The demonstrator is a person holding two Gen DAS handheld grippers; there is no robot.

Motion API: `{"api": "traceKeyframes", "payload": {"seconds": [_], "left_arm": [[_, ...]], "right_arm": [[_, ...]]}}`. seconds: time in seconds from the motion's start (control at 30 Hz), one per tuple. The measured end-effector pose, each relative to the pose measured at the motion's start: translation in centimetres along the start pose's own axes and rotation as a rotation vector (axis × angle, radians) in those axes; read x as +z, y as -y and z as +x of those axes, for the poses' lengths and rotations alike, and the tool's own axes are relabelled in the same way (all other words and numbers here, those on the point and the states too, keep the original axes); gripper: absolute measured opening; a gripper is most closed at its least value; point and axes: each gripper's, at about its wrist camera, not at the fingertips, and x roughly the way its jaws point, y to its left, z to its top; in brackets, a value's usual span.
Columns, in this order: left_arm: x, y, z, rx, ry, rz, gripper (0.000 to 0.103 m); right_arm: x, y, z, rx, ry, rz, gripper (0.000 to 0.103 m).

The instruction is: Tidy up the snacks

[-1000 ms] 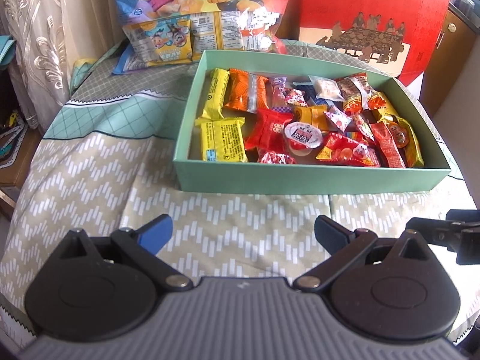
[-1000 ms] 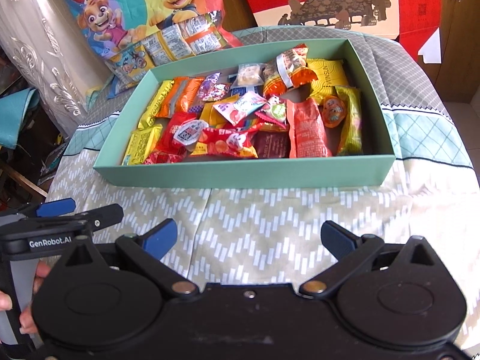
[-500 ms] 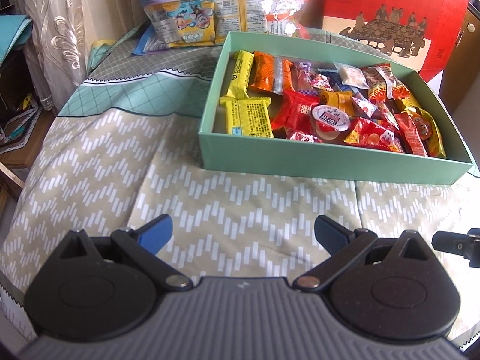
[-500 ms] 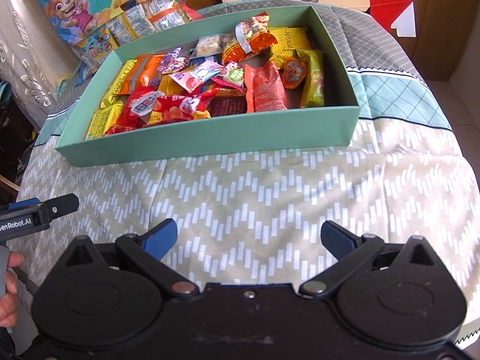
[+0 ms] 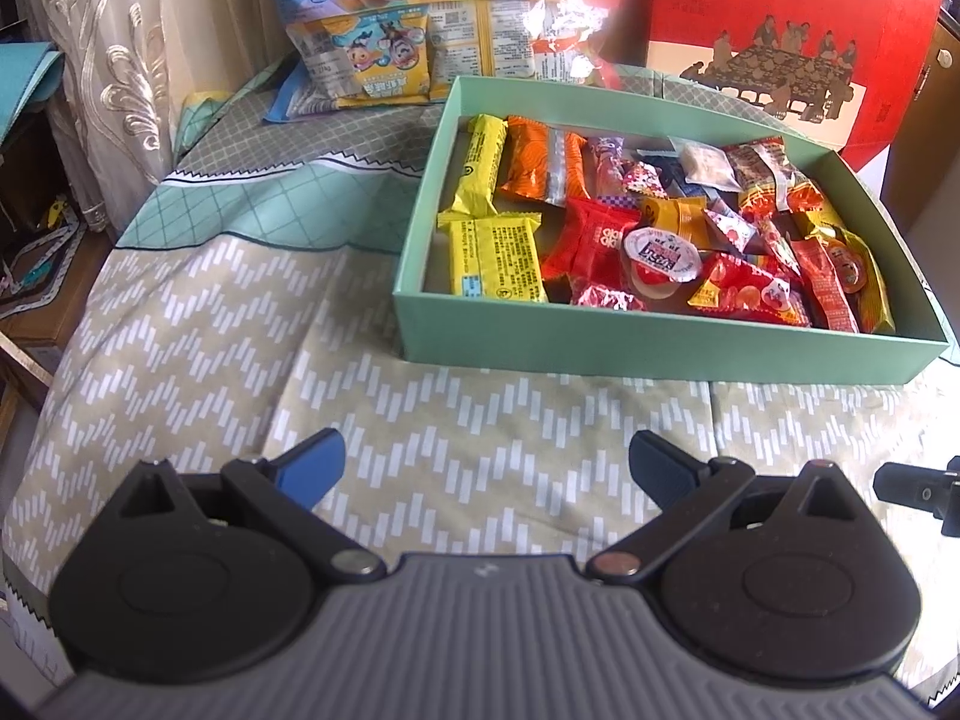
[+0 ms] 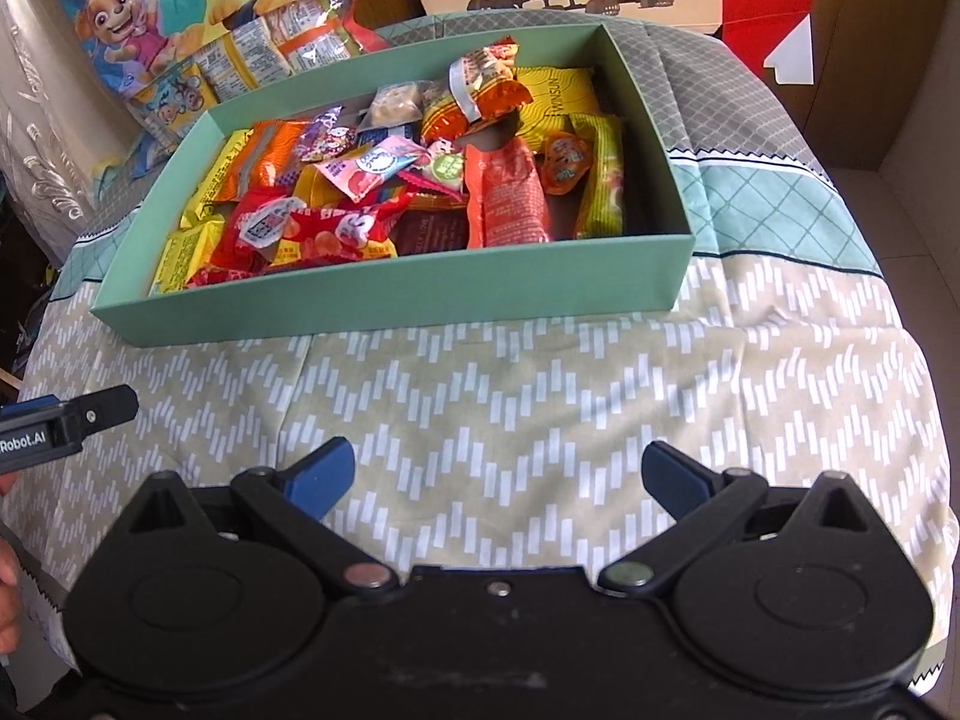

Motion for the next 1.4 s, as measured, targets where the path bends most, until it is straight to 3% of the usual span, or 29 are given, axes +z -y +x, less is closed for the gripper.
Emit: {"api": "traceKeyframes", "payload": {"seconds": [1.4], "left_arm": [[0.6,0.8,-0.6,0.008,0.016,0.054,0.102]], "right_arm": [[0.7,-0.1,-1.1,-0.064,0.048,0.026,0.103]]}}
